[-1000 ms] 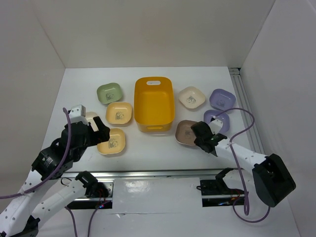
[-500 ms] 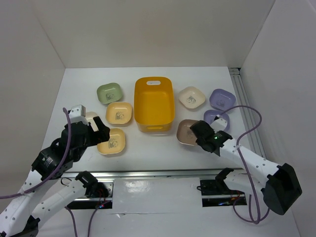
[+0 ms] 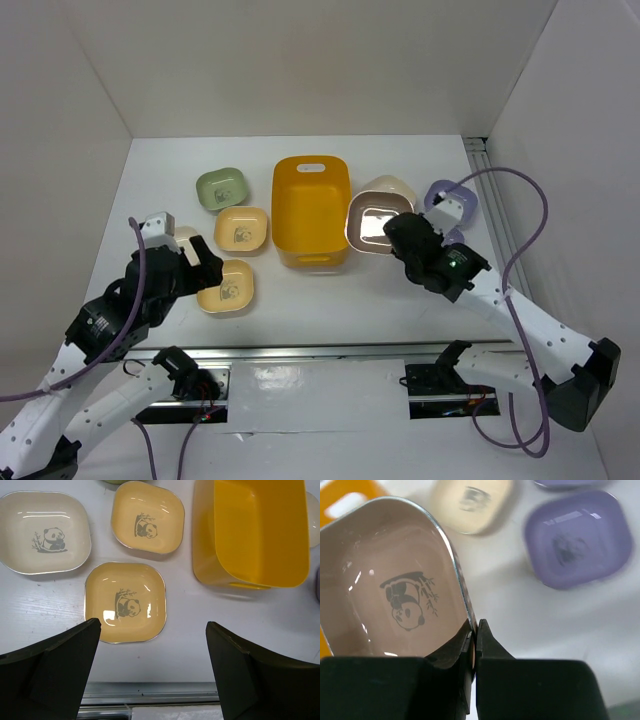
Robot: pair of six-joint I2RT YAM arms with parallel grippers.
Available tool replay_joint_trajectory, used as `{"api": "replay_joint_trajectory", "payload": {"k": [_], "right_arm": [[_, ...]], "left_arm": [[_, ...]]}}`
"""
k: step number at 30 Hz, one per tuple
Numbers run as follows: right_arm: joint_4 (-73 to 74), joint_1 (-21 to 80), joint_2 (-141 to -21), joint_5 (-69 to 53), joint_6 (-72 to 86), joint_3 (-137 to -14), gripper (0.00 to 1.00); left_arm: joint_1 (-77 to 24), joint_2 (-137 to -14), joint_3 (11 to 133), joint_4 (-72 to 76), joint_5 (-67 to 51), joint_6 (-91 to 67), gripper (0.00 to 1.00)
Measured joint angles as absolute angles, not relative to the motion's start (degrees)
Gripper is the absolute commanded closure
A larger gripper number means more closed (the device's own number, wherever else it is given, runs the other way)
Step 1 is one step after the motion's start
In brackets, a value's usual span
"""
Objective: Place the plates into the plastic bin on the countertop
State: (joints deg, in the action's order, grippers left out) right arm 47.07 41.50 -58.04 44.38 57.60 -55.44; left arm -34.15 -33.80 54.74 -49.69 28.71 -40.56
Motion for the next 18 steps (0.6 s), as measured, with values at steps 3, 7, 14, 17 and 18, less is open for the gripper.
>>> {"api": "replay_joint_trajectory", "payload": {"k": [3,7,14,17,18], "right_arm": [[40.4,41.6,-61.8,41.1,47.8,-59.5,1.00],[35.2,40.8,-75.8,36.5,38.1,-72.8,1.00],[30.3,37.9,-98.3,30.5,32.0,-89.1,1.00],[30.3,36.8,-102.6,29.5,32.1,-89.8,1.00],[30.4,36.6,-103.7,29.2,32.3,-89.9,1.00]], "left_arm": [[-34.2,-34.4,54.7,-49.7,28.9,-40.6,0.00],[-34.2,-35.0,54.7,-49.8,29.3,-40.6,0.00],[-34.2,-35.3,54.7,-50.2,30.3,-40.8,0.00],[-34.2,-35.0,54.7,-50.2,30.6,-40.9,0.00],[-34.2,-34.9,54.7,-50.2,30.7,-40.9,0.00]]}}
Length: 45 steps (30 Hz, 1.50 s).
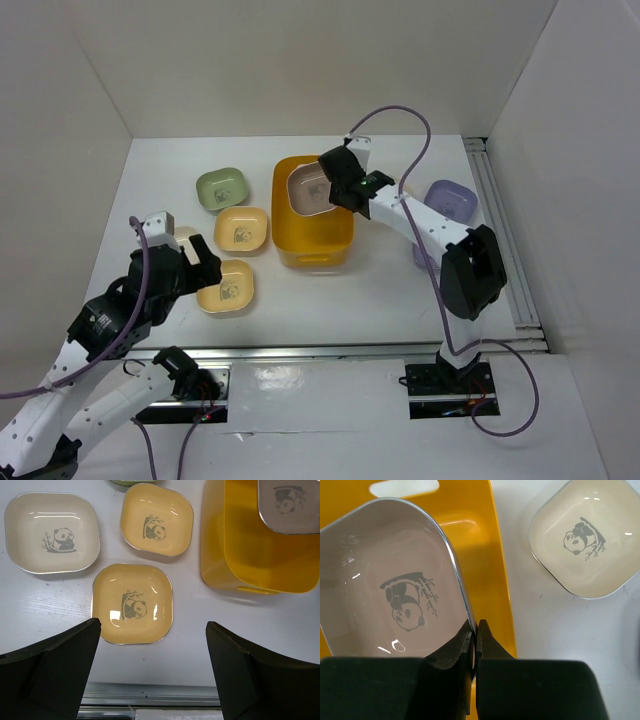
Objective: Place the plates into the plastic bin on the countertop
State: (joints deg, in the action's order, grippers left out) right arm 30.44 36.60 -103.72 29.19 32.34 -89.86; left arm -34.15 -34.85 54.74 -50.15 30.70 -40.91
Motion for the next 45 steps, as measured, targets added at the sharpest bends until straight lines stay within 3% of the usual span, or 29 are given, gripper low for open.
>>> {"api": "replay_joint_trajectory", "payload": {"k": [16,19,21,23,27,36,42,45], "right_arm": [[30.3,35.4,-116.7,26.0,36.6,-95.7,0.96],[30.5,35.4,-118.2,26.0,37.3,-97.0,0.81],[30.5,35.4,-118.5,26.0,38.0,-97.6,0.52],[30.6,35.4,-118.6,25.7,38.2,-98.0,0.39],[30.9,35.8,-118.6,25.7,38.6,-99.8,0.36],[31.3,36.1,-111.5,25.4,34.9,-102.1,0.13],[30.6,25.1,-99.3,24.2,32.4,-96.4,0.13],[29.9,17.4,-95.7,24.1,32.2,-89.0,0.18]], "left_arm": [[-34.2,-33.6,54.7,-50.3,31.1,-40.9,0.00],[-34.2,-33.5,54.7,-50.3,31.2,-40.9,0.00],[-34.2,-33.5,54.7,-50.4,31.2,-40.9,0.00],[-34.2,-33.5,54.7,-50.4,31.2,-40.9,0.00],[-34.2,-33.5,54.7,-50.5,31.2,-40.9,0.00],[-34.2,-33.5,54.7,-50.5,31.2,-40.9,0.00],[-34.2,-33.5,54.7,-50.5,31.2,-40.9,0.00],[-34.2,-33.5,54.7,-50.5,31.2,-40.9,0.00]]}}
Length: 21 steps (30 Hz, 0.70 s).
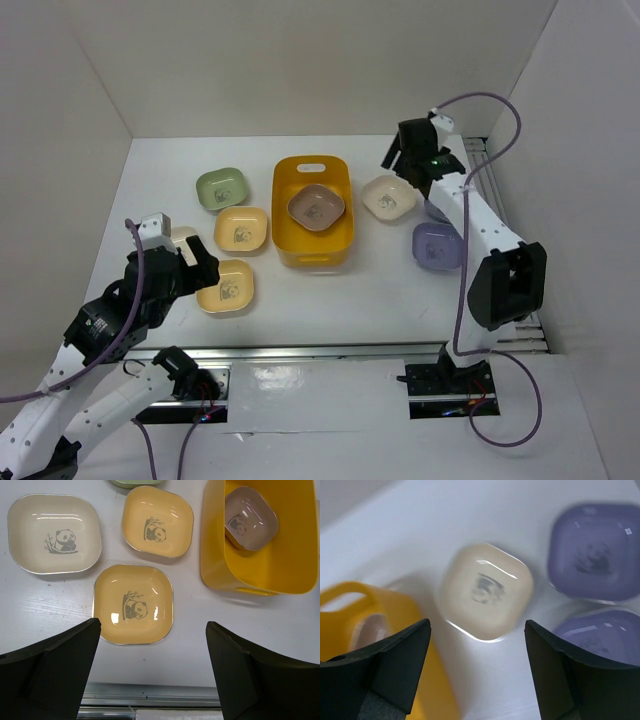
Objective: Place the plates into the plastic bin on the countertop
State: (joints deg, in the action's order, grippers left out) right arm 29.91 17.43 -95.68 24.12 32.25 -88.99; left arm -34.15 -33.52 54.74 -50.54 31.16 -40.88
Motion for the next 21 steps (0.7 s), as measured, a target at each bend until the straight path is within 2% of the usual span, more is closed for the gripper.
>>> {"api": "replay_joint_trajectory", "payload": {"k": [4,6,13,21], "right_arm": [[29.5,11.9,-97.2,20.8,32.2,-77.8,0.23],[29.5,10.9,-99.1,19.4,32.1,-76.4,0.25],[28.1,10.5,-104.5,16.4,31.8,-77.0,0.25],[26.0,10.4,-108.6,15.2,31.6,-77.4,0.33]], "left_arm": [[-34.2,-33.5,54.7,-50.5,31.0,-40.8,0.00],[-34.2,-33.5,54.7,-50.5,30.8,-40.7,0.00],[-34.2,-33.5,54.7,-50.5,30.5,-40.7,0.00],[-34.2,-33.6,54.7,-50.5,29.9,-40.7,0.00]]}}
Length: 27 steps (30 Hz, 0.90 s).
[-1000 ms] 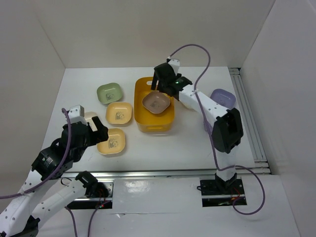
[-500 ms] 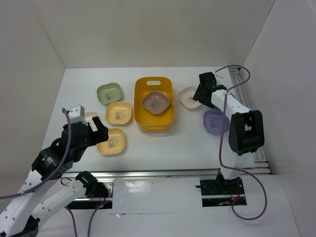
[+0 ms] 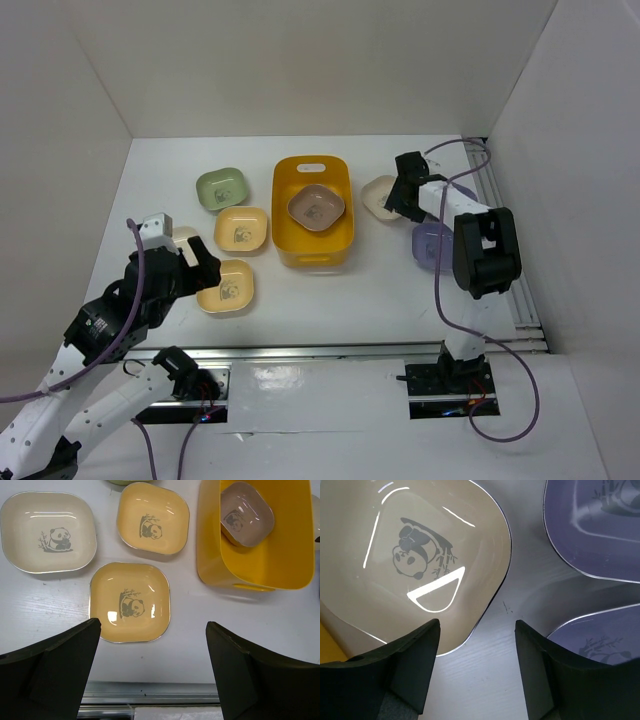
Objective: Place the plates into the plastic bin on the countertop
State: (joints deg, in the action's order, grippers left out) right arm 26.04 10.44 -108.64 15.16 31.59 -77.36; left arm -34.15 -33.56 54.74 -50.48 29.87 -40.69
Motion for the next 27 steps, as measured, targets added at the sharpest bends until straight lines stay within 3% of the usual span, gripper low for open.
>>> {"api": "replay_joint_trajectory", "payload": {"k": [7,10,12,16,27], "right_arm": [[24.7,10.3,-112.8,14.1,31.6,-77.4,0.41],[23.9,10.1,-113.8,13.6,31.3,-77.4,0.63],[22.9,9.9,-114.1,13.1,31.4,-77.4,0.85],[20.0,9.6,-114.0,12.0,32.8,-78.3,1.00],[28.2,9.9,-114.9,19.8,35.5,-88.6,1.00]], "left_arm": [[-34.2,-33.8,54.7,-50.5,29.7,-40.7,0.00],[-34.2,-34.0,54.7,-50.5,29.7,-40.7,0.00],[-34.2,-34.0,54.7,-50.5,29.7,-40.7,0.00],[-34.2,-34.0,54.7,-50.5,29.7,-40.7,0.00],[-34.2,-34.0,54.7,-50.5,29.7,-40.7,0.00]]}}
